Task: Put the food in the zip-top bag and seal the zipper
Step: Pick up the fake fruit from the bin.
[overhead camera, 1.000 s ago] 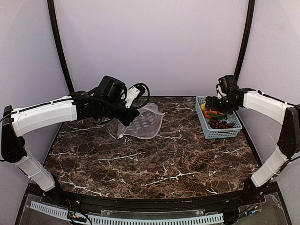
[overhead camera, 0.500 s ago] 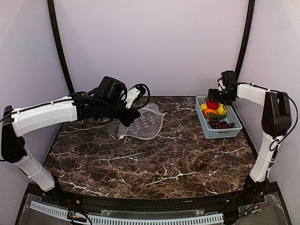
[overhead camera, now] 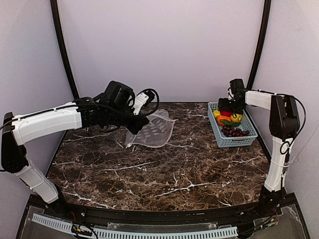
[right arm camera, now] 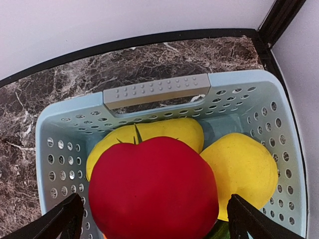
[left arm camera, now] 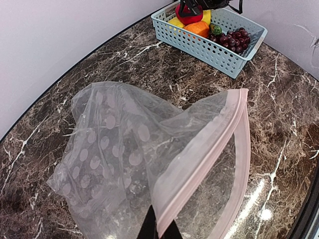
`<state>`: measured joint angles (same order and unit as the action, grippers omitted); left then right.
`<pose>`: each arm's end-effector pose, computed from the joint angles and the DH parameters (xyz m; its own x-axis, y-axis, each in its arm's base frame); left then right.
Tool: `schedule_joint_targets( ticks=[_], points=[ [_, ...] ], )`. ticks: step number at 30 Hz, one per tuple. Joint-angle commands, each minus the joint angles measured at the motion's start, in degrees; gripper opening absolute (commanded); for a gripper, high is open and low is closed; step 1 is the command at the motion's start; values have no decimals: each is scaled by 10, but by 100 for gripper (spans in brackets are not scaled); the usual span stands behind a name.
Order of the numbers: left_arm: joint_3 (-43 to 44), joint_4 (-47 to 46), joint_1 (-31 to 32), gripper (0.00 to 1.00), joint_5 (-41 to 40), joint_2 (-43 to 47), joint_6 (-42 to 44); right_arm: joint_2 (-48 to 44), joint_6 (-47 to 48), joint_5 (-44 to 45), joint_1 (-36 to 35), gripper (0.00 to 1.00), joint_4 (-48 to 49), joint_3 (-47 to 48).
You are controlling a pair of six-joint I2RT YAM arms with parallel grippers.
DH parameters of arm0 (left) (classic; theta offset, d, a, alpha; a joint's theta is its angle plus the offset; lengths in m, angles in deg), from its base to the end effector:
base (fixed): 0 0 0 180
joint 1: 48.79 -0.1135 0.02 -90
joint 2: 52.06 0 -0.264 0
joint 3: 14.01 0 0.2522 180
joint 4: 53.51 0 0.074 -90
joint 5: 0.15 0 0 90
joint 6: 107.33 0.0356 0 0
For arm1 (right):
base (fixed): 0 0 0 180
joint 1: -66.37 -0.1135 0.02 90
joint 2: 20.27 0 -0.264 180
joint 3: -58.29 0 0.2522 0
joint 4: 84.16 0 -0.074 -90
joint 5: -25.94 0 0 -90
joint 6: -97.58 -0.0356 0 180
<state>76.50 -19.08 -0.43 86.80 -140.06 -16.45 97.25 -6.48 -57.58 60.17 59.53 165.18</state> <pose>0.2378 -0.2646 0.3305 -0.3403 0.4058 -0.8483 0.7216 0.6911 0.0412 0.4622 0.0462 0.2212 -0.7121 0.1655 -0.6823 0.1467 0.9854 0.0859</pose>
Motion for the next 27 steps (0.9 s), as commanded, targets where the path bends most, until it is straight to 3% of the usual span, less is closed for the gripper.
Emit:
schedule_joint_targets(
  ticks=[1,27],
  points=[
    [-2,2,-3,1,-4,23,7,15,-6,13,2,98,-1,17],
    [1,5,-3,1,-2,27,9,35,-2,7,2,72,-14,45]
  ],
)
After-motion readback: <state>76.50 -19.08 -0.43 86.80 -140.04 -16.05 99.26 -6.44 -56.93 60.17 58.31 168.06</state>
